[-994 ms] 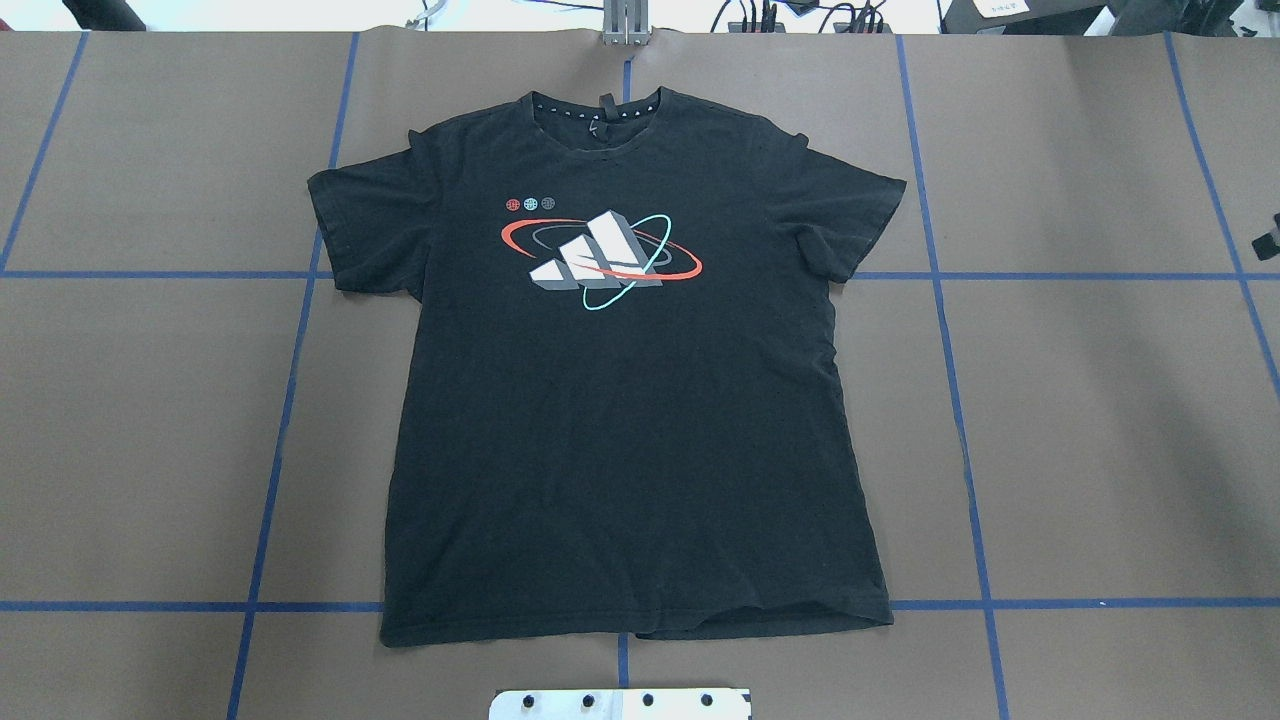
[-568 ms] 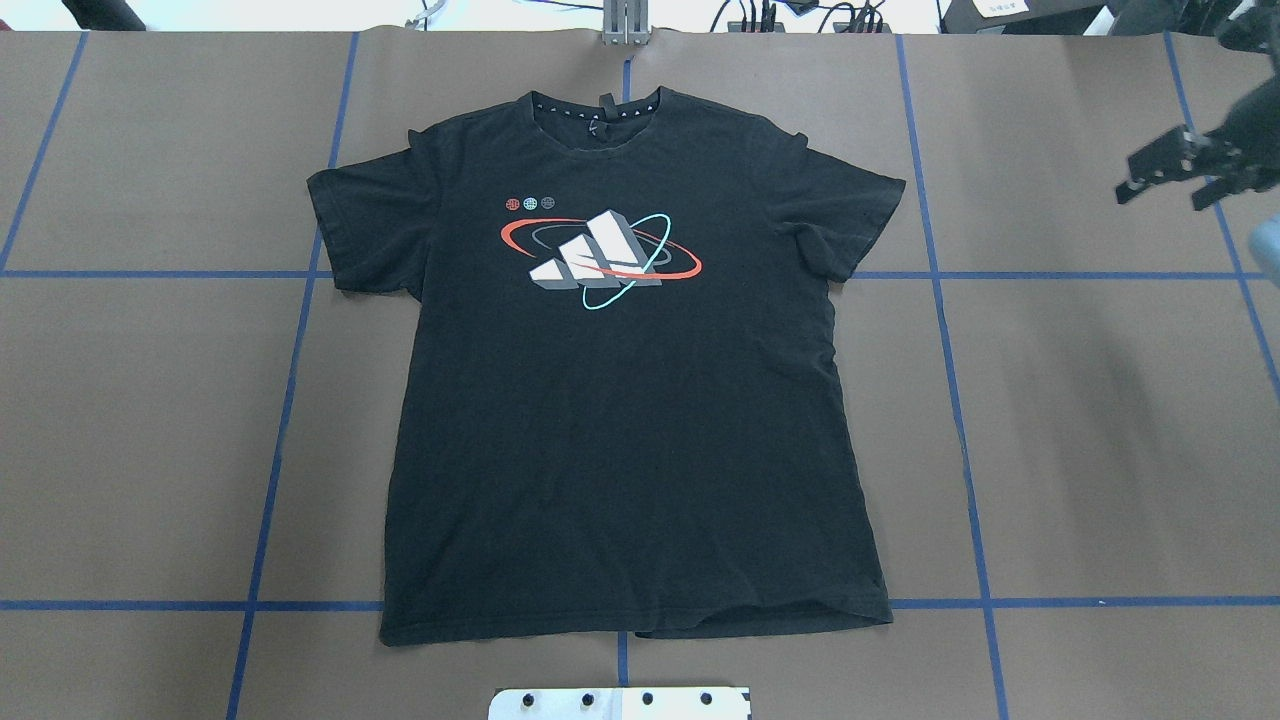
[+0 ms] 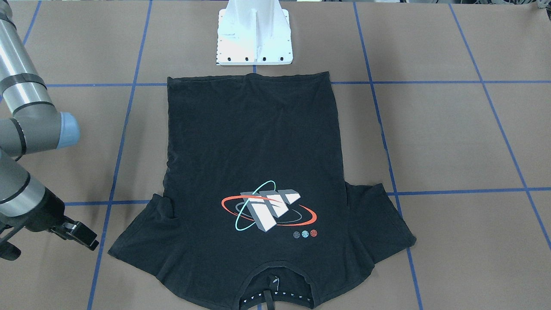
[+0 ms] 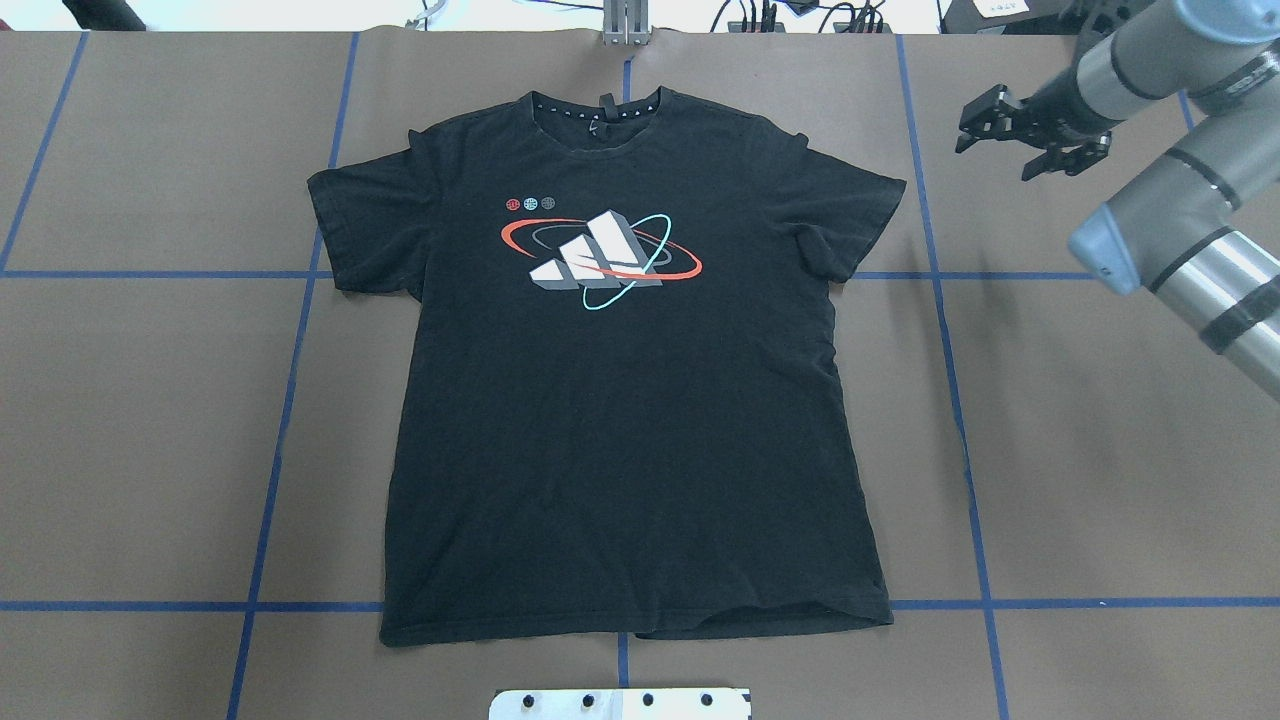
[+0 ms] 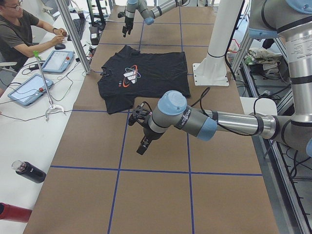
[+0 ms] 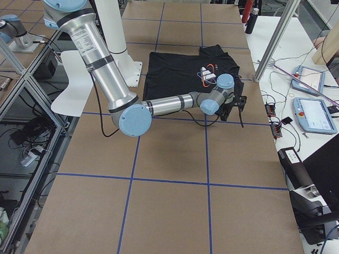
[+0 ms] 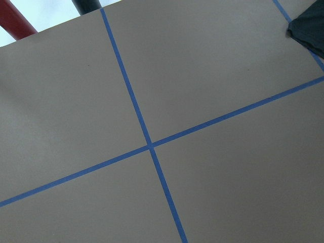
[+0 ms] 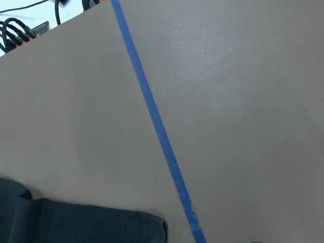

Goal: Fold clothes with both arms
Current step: 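Move the right gripper toward the shirt's shoulder nearest it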

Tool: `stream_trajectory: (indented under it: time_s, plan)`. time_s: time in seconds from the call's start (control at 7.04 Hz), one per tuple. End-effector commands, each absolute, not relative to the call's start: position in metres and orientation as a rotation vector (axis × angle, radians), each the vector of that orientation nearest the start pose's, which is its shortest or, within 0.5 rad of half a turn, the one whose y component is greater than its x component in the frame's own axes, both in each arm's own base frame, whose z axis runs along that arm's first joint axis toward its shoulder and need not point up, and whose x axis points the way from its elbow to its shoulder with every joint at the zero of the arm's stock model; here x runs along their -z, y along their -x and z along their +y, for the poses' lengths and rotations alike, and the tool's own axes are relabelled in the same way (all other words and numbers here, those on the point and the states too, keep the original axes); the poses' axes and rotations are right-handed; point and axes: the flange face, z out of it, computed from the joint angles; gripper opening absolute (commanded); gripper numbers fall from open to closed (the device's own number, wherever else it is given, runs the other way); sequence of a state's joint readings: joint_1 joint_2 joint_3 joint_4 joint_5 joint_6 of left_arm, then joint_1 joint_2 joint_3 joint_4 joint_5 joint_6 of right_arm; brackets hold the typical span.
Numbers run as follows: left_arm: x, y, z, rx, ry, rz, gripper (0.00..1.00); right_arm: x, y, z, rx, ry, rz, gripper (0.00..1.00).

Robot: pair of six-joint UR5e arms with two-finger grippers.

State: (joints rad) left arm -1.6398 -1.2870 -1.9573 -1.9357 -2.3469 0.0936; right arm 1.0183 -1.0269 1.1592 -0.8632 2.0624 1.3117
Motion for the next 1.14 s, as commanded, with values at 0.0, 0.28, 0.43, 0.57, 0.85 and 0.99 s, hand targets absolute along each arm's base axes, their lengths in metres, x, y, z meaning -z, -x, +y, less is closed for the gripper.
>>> stream_trajectory:
  time_s: [0.0, 0.28, 0.43, 0.57, 0.85, 0.99]
  plan:
    - [-0.546, 0.090, -0.385, -0.207, -0.510, 0.724, 1.00, -0.456, 0.368, -0.684, -0.513, -0.211, -0.913, 0.77]
    - [-0.544, 0.089, -0.386, -0.211, -0.512, 0.736, 1.00, -0.464, 0.390, -0.677, -0.495, -0.247, -0.872, 0.72]
    - [-0.545, 0.089, -0.385, -0.210, -0.511, 0.738, 1.00, -0.470, 0.394, -0.676, -0.477, -0.256, -0.856, 0.66]
    - [-0.545, 0.089, -0.385, -0.210, -0.511, 0.738, 1.00, -0.473, 0.392, -0.676, -0.470, -0.261, -0.851, 0.52]
    - [-0.545, 0.089, -0.385, -0.211, -0.511, 0.739, 1.00, -0.472, 0.391, -0.676, -0.468, -0.260, -0.852, 0.00]
    - [-0.545, 0.089, -0.385, -0.211, -0.511, 0.739, 1.00, -0.469, 0.390, -0.676, -0.468, -0.261, -0.858, 0.00]
